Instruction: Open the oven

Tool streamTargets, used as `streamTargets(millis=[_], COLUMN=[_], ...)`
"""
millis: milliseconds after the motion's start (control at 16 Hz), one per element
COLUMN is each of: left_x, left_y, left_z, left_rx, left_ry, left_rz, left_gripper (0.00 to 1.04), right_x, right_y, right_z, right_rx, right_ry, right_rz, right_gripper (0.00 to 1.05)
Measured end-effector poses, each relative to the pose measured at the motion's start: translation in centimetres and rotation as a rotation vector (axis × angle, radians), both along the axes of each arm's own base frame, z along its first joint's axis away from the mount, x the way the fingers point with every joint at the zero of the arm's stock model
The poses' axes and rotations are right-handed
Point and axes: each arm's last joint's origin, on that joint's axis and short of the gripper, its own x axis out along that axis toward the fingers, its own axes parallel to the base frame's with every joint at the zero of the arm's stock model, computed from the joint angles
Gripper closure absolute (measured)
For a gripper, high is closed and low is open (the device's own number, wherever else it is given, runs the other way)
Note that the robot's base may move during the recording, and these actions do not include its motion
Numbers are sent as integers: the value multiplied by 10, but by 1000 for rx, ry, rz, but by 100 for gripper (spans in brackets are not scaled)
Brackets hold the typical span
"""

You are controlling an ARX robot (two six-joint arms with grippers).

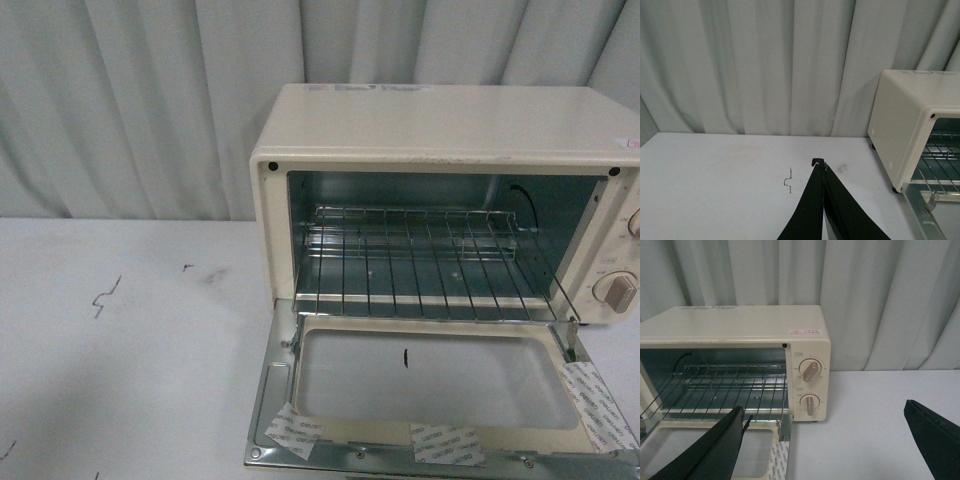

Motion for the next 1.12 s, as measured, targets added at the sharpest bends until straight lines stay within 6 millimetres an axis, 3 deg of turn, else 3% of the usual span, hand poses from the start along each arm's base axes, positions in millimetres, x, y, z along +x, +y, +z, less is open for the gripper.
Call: streamTargets(millis=[1122], left_x=[-10], left_y=[0], left_z=[0], left_rx=[0], left_ry=[1], left_rz=[0], left_gripper=[103], right_x=[0], right_y=[0], right_z=[0], right_rx=[0], right_ry=[0], right_rz=[0], right_gripper=[6])
